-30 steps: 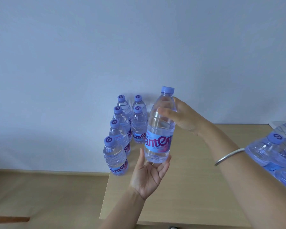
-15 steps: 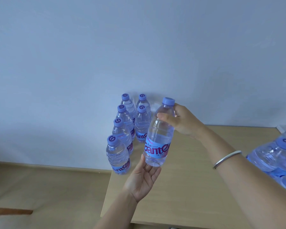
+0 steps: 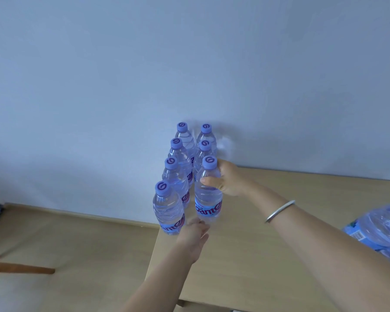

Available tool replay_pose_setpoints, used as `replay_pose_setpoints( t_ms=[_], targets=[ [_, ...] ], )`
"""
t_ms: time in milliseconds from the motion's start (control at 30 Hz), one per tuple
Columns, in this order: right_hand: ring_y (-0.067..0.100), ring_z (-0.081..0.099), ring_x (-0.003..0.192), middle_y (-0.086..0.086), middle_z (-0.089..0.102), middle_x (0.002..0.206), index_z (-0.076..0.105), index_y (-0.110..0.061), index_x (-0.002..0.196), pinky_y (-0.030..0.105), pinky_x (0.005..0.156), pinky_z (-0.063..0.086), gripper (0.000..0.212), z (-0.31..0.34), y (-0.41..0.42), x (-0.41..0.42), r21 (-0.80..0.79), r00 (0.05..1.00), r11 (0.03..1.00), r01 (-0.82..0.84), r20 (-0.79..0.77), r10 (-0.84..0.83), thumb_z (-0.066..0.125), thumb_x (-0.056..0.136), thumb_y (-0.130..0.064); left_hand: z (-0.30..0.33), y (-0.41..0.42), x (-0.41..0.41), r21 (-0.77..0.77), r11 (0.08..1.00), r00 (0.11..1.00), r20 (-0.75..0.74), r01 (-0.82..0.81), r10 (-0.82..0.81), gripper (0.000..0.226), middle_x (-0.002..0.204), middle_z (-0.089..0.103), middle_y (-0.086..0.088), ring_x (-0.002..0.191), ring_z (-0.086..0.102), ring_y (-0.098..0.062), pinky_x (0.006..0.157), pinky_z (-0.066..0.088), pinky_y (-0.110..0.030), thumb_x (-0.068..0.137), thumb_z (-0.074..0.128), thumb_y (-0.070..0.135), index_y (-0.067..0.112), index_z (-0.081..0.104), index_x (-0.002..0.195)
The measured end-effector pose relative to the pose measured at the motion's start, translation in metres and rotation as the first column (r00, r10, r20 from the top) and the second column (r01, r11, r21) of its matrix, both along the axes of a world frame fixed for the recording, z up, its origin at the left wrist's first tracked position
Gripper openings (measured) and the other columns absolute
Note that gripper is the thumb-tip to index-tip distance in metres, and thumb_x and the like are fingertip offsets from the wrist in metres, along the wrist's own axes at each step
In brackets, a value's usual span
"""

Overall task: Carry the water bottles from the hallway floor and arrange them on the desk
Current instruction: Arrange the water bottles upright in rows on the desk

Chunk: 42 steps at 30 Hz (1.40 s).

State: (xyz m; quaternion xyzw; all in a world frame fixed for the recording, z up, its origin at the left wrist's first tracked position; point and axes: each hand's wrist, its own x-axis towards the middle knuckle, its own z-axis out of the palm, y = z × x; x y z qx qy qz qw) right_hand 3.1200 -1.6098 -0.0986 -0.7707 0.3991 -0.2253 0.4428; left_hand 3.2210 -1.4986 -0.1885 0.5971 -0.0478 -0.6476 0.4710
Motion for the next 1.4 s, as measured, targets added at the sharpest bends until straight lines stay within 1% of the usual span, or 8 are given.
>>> replay_pose_setpoints(
  t_ms=[100, 267, 333, 467, 833, 1000, 1100, 1400],
  targets=[
    [0.002, 0.050, 0.082, -0.016, 0.053, 0.088, 0.048, -0.034, 0.083, 0.020, 0.075, 0.039, 0.027, -0.008, -0.004, 0.008, -0.011, 1.000, 1.000, -0.007, 0.014, 0.007, 0.068, 0.082, -0.016, -0.001, -0.012, 0.000, 0.032, 0.999, 1.000, 0.019, -0.015, 0.014, 0.021, 0.080, 0.046, -0.007, 0.076, 0.048, -0.013, 0.095, 0.037, -0.028, 0.086, 0.045, -0.012, 0.007, 0.050, 0.079],
    [0.014, 0.043, 0.097, -0.001, 0.042, 0.097, 0.048, -0.026, 0.082, 0.018, 0.078, 0.030, 0.024, -0.016, -0.009, 0.013, -0.011, 1.000, 1.000, 0.008, -0.021, -0.008, 0.070, 0.078, -0.016, -0.010, -0.025, 0.001, 0.070, 0.996, 0.999, -0.008, -0.049, 0.050, 0.024, 0.079, 0.044, -0.008, 0.081, 0.048, -0.018, 0.098, 0.036, -0.027, 0.088, 0.040, -0.013, 0.005, 0.046, 0.073],
    [0.015, 0.042, 0.093, 0.000, 0.043, 0.091, 0.054, -0.008, 0.081, 0.018, 0.072, 0.031, 0.020, -0.018, -0.011, 0.013, -0.006, 1.000, 1.000, 0.023, 0.008, -0.023, 0.071, 0.073, -0.015, -0.012, -0.029, 0.002, 0.069, 0.994, 0.996, -0.007, -0.083, 0.084, 0.019, 0.084, 0.044, -0.009, 0.093, 0.046, -0.020, 0.099, 0.036, -0.029, 0.088, 0.042, -0.014, 0.001, 0.049, 0.078],
    [0.008, 0.046, 0.086, -0.001, 0.044, 0.102, 0.048, -0.031, 0.077, 0.013, 0.070, 0.034, 0.029, -0.024, -0.018, 0.014, 0.074, 0.998, 0.995, 0.062, 0.001, -0.062, 0.073, 0.075, -0.016, -0.008, -0.034, 0.001, 0.045, 0.988, 0.986, -0.077, -0.146, 0.149, 0.029, 0.110, 0.049, -0.017, 0.111, 0.047, -0.024, 0.103, 0.035, -0.033, 0.089, 0.043, -0.013, -0.004, 0.048, 0.117],
    [0.010, 0.055, 0.091, -0.015, 0.055, 0.088, 0.058, -0.037, 0.076, 0.020, 0.079, 0.042, 0.030, -0.024, -0.036, 0.017, 0.049, 1.000, 0.999, 0.006, 0.008, -0.007, 0.081, 0.064, -0.022, -0.002, -0.042, -0.007, 0.080, 0.960, 0.952, -0.130, -0.268, 0.276, 0.021, 0.094, 0.049, -0.015, 0.083, 0.050, -0.019, 0.104, 0.036, -0.034, 0.086, 0.037, -0.020, -0.004, 0.050, 0.085],
    [0.007, 0.054, 0.093, -0.018, 0.056, 0.091, 0.058, -0.038, 0.081, 0.017, 0.079, 0.041, 0.033, -0.024, -0.036, 0.015, 0.075, 1.000, 0.997, -0.006, 0.027, 0.004, 0.081, 0.065, -0.020, -0.003, -0.042, -0.009, 0.079, 0.957, 0.952, -0.107, -0.280, 0.287, 0.025, 0.085, 0.047, -0.011, 0.076, 0.047, -0.016, 0.084, 0.045, -0.029, 0.085, 0.034, -0.020, -0.001, 0.050, 0.081],
    [0.005, 0.054, 0.095, -0.019, 0.055, 0.094, 0.057, -0.039, 0.082, 0.017, 0.079, 0.040, 0.033, -0.024, -0.035, 0.015, 0.083, 1.000, 0.997, -0.006, 0.015, 0.005, 0.081, 0.066, -0.022, 0.001, -0.042, -0.010, 0.086, 0.956, 0.951, -0.109, -0.281, 0.289, 0.025, 0.088, 0.048, -0.012, 0.078, 0.049, -0.016, 0.094, 0.042, -0.032, 0.086, 0.035, -0.020, 0.000, 0.048, 0.079],
    [0.008, 0.052, 0.105, -0.012, 0.057, 0.106, 0.056, -0.037, 0.099, 0.025, 0.088, 0.041, 0.041, -0.026, -0.027, 0.010, 0.063, 1.000, 0.998, 0.028, 0.011, -0.029, 0.081, 0.068, -0.028, 0.003, -0.035, -0.011, 0.055, 0.971, 0.963, -0.125, -0.234, 0.239, 0.030, 0.103, 0.047, -0.017, 0.102, 0.049, -0.024, 0.100, 0.039, -0.034, 0.090, 0.035, -0.016, -0.009, 0.046, 0.118]
  ],
)
